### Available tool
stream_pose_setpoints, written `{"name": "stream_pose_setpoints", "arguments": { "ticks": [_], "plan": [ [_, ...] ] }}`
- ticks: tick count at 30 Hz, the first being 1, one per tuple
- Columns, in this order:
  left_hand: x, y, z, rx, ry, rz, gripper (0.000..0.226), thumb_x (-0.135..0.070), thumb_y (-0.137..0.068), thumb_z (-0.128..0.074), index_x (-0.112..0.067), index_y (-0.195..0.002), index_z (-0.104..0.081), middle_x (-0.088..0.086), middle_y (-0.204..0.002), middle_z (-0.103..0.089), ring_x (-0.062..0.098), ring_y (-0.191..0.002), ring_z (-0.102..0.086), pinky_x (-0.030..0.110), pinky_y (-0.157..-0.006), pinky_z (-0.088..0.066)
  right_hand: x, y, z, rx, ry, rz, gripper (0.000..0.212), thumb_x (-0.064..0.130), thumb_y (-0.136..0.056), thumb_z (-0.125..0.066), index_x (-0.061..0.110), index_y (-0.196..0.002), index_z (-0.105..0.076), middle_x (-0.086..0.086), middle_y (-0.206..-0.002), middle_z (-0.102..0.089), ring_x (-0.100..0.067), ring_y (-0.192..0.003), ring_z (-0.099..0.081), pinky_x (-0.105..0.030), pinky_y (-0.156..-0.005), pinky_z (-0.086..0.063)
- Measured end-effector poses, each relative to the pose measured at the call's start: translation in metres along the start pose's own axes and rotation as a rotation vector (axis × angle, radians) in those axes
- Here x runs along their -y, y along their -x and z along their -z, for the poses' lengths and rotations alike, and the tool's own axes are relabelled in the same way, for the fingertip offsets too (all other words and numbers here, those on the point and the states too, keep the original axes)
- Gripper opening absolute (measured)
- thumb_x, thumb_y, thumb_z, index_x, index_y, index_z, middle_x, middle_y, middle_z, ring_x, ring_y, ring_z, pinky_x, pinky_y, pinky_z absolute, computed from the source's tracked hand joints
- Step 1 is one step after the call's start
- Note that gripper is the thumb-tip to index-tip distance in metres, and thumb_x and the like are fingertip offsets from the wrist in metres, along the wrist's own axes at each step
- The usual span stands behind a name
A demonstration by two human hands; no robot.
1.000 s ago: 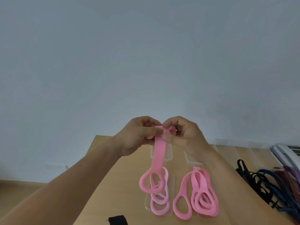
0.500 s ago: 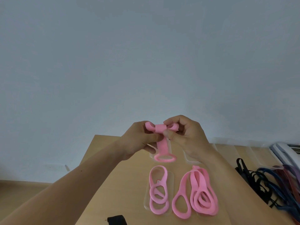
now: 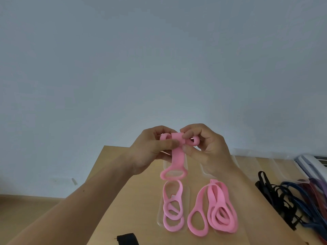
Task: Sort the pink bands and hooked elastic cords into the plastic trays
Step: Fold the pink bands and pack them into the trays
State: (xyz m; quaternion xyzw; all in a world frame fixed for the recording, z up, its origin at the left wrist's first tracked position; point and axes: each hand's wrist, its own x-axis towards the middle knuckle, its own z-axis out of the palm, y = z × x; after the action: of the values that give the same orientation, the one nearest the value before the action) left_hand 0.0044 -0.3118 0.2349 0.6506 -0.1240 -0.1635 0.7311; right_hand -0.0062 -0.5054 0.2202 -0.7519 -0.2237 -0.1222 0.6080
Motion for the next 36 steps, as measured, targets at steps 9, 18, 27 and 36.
{"name": "stream_pose_setpoints", "arguments": {
  "ticks": [9, 18, 27, 36],
  "plan": [
    [0.000, -0.001, 0.001, -0.026, -0.038, -0.164, 0.037, 0.004, -0.069, -0.069, -0.013, -0.102, -0.071, 0.009, -0.104, -0.071, 0.026, -0.089, -0.069, 0.038, -0.083, -0.057, 0.011, -0.002, -0.003, -0.041, -0.120, -0.185, 0.017, 0.029, -0.079, -0.073, 0.021, -0.093, -0.070, -0.007, -0.080, -0.073, -0.023, -0.065, -0.069, -0.025, -0.058, -0.053],
    [0.002, 0.000, 0.000, -0.031, -0.113, -0.076, 0.036, -0.007, -0.068, -0.072, -0.007, -0.103, -0.067, 0.011, -0.098, -0.072, 0.025, -0.091, -0.068, 0.038, -0.086, -0.053, 0.017, 0.003, -0.004, -0.058, -0.027, -0.055, 0.027, 0.019, -0.073, -0.076, 0.037, -0.091, -0.066, 0.016, -0.089, -0.070, -0.006, -0.077, -0.063, -0.018, -0.069, -0.051],
    [-0.011, 0.006, -0.001, 0.115, -0.104, -0.021, 0.034, -0.014, -0.081, -0.067, 0.004, -0.109, -0.058, 0.020, -0.094, -0.073, 0.033, -0.077, -0.071, 0.040, -0.075, -0.058, 0.019, 0.001, 0.002, -0.060, 0.061, -0.039, 0.042, 0.014, -0.071, -0.072, 0.044, -0.100, -0.065, 0.018, -0.096, -0.068, -0.007, -0.085, -0.065, -0.018, -0.076, -0.051],
    [-0.013, 0.010, 0.000, 0.107, -0.028, 0.031, 0.034, -0.025, -0.082, -0.073, -0.001, -0.105, -0.063, 0.020, -0.098, -0.074, 0.034, -0.086, -0.073, 0.032, -0.070, -0.056, 0.023, 0.003, 0.001, 0.023, 0.092, -0.007, 0.040, 0.008, -0.070, -0.073, 0.034, -0.098, -0.064, 0.017, -0.091, -0.064, -0.013, -0.081, -0.059, -0.031, -0.075, -0.053]
  ]
}}
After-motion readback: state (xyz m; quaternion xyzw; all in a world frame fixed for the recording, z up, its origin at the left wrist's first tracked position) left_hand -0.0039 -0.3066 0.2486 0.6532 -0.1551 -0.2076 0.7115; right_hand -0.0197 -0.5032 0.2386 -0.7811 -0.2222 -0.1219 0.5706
